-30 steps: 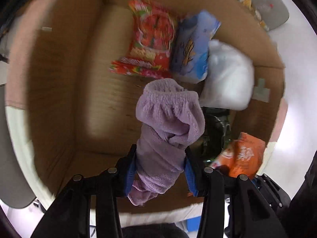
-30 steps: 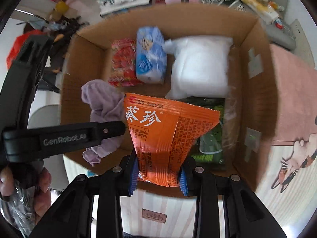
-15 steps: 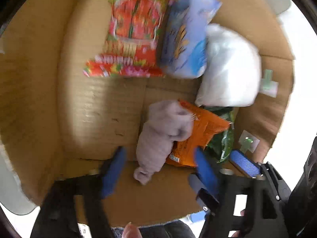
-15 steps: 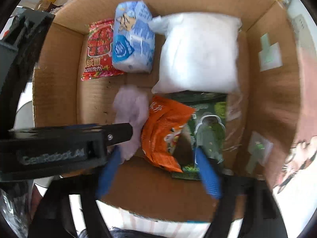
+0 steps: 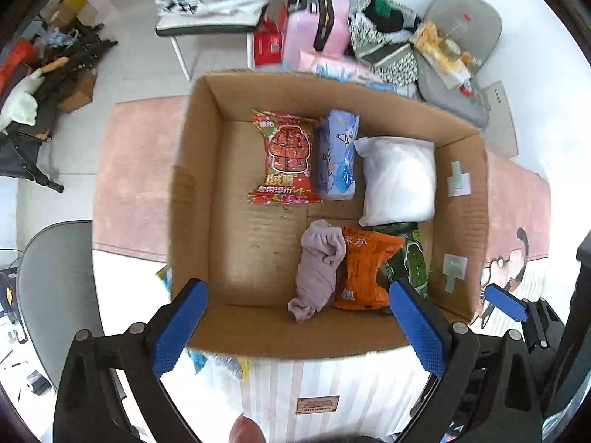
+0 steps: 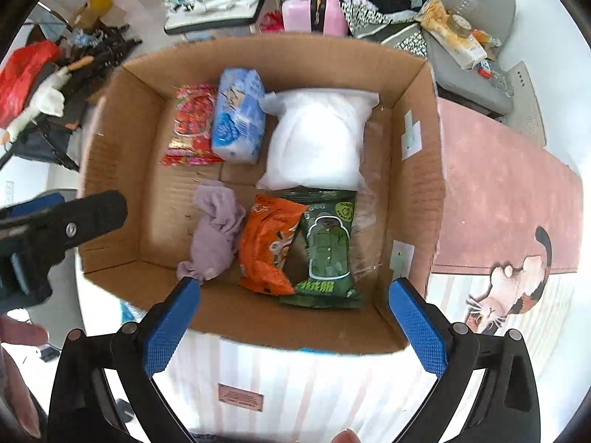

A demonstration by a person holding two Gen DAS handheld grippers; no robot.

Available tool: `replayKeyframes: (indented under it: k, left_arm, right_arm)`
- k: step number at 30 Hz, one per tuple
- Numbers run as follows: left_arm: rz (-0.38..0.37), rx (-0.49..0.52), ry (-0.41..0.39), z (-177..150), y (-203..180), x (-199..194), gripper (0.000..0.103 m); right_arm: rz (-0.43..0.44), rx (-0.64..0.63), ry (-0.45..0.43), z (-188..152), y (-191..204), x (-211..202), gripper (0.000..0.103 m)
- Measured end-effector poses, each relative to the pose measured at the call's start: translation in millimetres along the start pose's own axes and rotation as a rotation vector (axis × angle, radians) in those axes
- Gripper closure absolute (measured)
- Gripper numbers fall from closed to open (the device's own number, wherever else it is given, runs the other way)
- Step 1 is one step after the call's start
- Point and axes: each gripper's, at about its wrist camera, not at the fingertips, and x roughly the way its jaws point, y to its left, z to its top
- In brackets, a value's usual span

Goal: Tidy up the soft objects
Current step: 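Drop the cloth and orange bag into the box, opening both grippers, then grasp the blue packet with the left gripper while the right grasps the silver sponge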

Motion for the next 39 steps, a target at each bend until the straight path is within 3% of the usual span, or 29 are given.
replayKeyframes:
  k: [4,6,9,13,18,24,26,29,30,31,39]
  left_arm:
    - [0.043,-0.006,-0.118,-33.0,18.4,-37.4,0.002]
    - [0.090,-0.010,-0.201,-66.5,31.6,-61.2,0.002]
    - [0.152,-0.052,-0.250,-112.9,58.1,-72.7,0.002]
    - [0.170,-0.154,-0.175,-164.5,114.9,-46.1,0.002]
    - [0.222,-0.277,-0.093,-194.1,182.2,3.7,0.002]
    - [0.248,-0.326,-0.053,-200.3,228.3,43.3,0.010]
    - [0.251,-0.325,-0.044,-198.6,234.6,50.9,0.020]
    - [0.241,-0.324,-0.029,-195.0,240.2,56.6,0.020]
    - [0.237,-0.322,-0.028,-192.7,240.4,58.0,0.020]
    - [0.230,-0.317,-0.025,-190.7,240.3,58.7,0.020]
    - [0.124,-0.229,0.032,-160.7,215.5,65.5,0.020]
  right_arm:
    - [0.079,-0.053,-0.048,-21.1,19.4,-19.2,0.000]
    - [0.122,-0.086,-0.065,-37.1,33.6,-20.8,0.000]
    - [0.161,-0.166,-0.069,-75.6,69.1,-12.7,0.000]
    - [0.168,-0.240,-0.031,-109.0,112.0,18.7,0.000]
    - [0.148,-0.299,0.035,-120.4,167.8,76.0,0.002]
    - [0.094,-0.346,0.069,-112.6,214.4,126.4,0.007]
    - [0.077,-0.361,0.083,-109.0,227.2,143.3,0.009]
    - [0.081,-0.363,0.106,-106.9,235.5,158.7,0.032]
    - [0.075,-0.355,0.111,-107.6,234.8,161.0,0.053]
    - [0.069,-0.353,0.110,-108.0,233.7,161.6,0.057]
    - [0.151,-0.193,0.131,-141.6,160.2,147.7,0.057]
